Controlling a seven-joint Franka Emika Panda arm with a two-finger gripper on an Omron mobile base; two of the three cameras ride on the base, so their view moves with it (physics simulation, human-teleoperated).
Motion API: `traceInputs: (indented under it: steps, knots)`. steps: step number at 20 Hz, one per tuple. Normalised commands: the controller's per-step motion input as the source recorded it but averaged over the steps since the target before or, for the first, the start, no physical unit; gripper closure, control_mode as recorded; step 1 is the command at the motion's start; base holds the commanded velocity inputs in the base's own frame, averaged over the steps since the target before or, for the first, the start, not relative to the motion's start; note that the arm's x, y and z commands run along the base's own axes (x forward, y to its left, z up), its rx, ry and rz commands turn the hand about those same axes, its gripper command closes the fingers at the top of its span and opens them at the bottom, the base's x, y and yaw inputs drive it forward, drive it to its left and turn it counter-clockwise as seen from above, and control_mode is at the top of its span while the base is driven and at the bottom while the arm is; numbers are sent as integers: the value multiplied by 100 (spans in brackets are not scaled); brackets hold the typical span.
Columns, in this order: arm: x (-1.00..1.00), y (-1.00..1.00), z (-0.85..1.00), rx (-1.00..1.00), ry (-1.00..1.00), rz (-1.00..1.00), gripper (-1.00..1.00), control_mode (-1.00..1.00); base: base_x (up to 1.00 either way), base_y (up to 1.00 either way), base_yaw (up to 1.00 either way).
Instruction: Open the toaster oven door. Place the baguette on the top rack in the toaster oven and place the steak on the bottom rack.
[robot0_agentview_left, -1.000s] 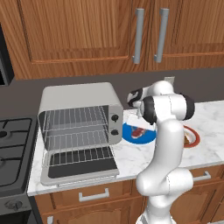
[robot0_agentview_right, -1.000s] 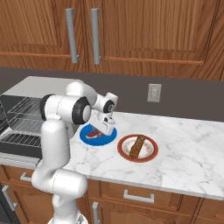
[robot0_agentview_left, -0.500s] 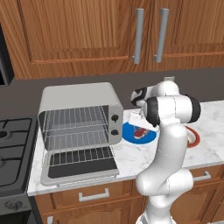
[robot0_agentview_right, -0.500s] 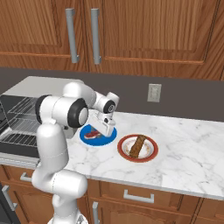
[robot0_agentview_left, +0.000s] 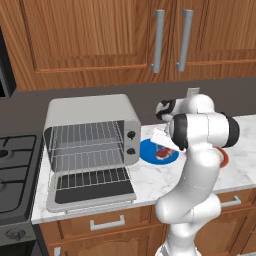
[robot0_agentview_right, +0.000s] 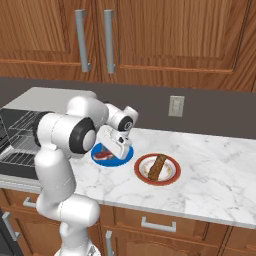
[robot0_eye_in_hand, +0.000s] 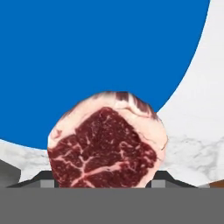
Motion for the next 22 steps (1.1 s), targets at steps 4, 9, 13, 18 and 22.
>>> traceInputs:
  steps: [4, 9, 13, 18, 22]
  knots:
    - [-39, 0, 21, 6, -4, -2, 100, -100, 0, 0, 0]
    - [-42, 0, 30, 2, -2, 0, 100, -100, 0, 0, 0]
    - [-47, 0, 34, 0, 0, 0, 100, -100, 0, 0, 0]
    - [-42, 2, 41, 0, 0, 0, 100, -100, 0, 0, 0]
    - [-35, 10, 33, 0, 0, -2, 100, -100, 0, 0, 0]
